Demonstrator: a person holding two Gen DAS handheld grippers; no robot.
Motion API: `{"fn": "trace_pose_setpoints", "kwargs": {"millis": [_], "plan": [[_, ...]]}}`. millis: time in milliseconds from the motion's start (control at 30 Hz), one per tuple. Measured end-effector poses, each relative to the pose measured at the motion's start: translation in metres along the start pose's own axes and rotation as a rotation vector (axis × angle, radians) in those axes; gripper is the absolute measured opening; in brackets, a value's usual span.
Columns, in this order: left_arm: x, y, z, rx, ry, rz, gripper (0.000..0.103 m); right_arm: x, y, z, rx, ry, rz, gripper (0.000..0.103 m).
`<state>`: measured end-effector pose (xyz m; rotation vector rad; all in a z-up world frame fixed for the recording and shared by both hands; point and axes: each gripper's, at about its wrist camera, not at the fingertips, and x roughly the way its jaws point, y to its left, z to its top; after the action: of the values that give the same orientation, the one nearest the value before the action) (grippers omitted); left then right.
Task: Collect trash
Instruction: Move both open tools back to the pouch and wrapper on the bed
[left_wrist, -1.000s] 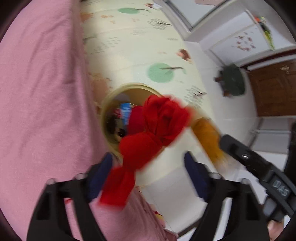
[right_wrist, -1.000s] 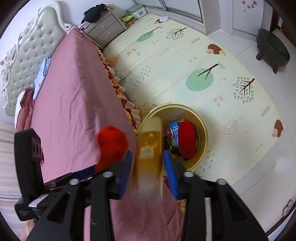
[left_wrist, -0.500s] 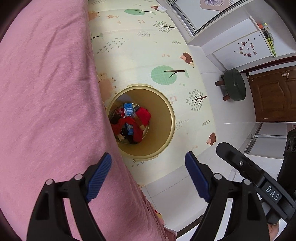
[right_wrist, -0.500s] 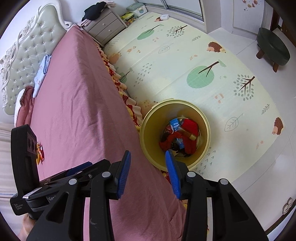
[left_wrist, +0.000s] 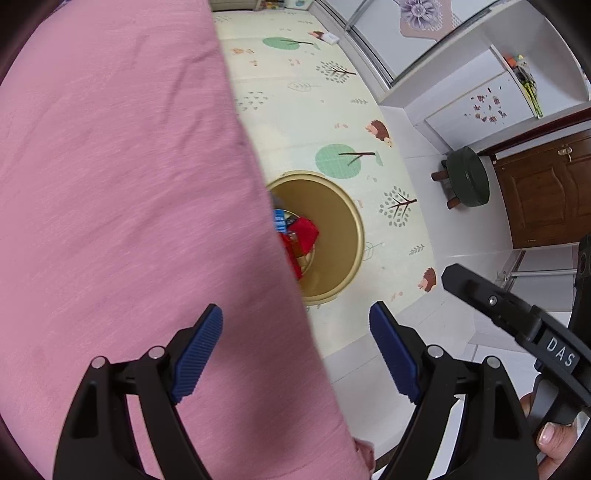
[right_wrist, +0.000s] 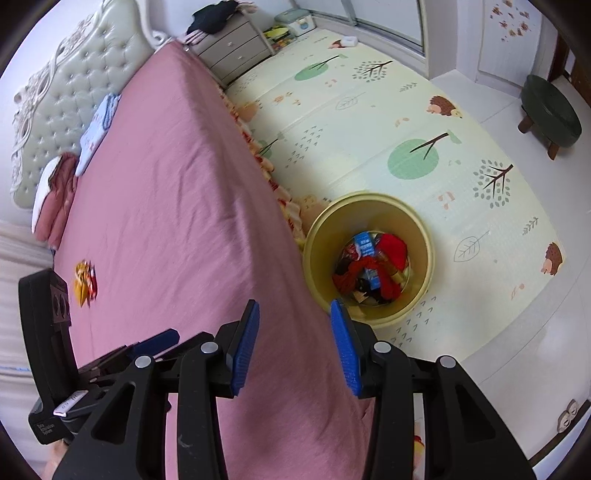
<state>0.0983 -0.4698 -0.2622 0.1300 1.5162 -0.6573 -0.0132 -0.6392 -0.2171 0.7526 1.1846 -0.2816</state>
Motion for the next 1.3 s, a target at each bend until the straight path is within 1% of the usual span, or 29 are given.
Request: {"fn": "trace_pose_setpoints", "kwargs": {"millis": [133,333,433,567,633,667,867,967,1067,1200,1300], "plan": [[-0.018,0.029,-0.019,-0.029,-0.016,0.004,0.081,0.008,0.032,-0.024,-0.043,0.028,0.006,0.040],[-0.047,0.084,-0.052,-0.078,-0.047,0.028,0.081,0.023,0.089,-0.062,-0.108,0.074,0.029,0.043],[-0.060,0.116,-0.073,-0.109,-0.058,0.039,0.081,0.031,0.120,-0.083,-0.146,0.094,0.033,0.044],[-0.082,0.166,-0.105,-0.147,-0.067,0.076,0.081,0.040,0.163,-0.109,-0.198,0.108,0.042,0.045],[-0.091,0.186,-0.115,-0.159,-0.074,0.091,0.081,0.045,0.182,-0.121,-0.215,0.112,0.044,0.048],[-0.098,0.202,-0.123,-0.167,-0.079,0.101,0.081,0.048,0.191,-0.128,-0.220,0.114,0.047,0.048],[-0.129,0.264,-0.154,-0.193,-0.104,0.131,0.081,0.060,0.249,-0.164,-0.258,0.110,0.064,0.048],[-0.142,0.285,-0.163,-0.183,-0.115,0.140,0.081,0.066,0.277,-0.178,-0.272,0.105,0.064,0.048],[-0.157,0.305,-0.168,-0.170,-0.130,0.152,0.081,0.070,0.298,-0.183,-0.275,0.102,0.074,0.048],[-0.172,0.324,-0.168,-0.172,-0.145,0.169,0.081,0.075,0.326,-0.184,-0.297,0.107,0.080,0.048],[-0.182,0.334,-0.163,-0.180,-0.153,0.182,0.081,0.077,0.343,-0.177,-0.323,0.104,0.095,0.050]]}}
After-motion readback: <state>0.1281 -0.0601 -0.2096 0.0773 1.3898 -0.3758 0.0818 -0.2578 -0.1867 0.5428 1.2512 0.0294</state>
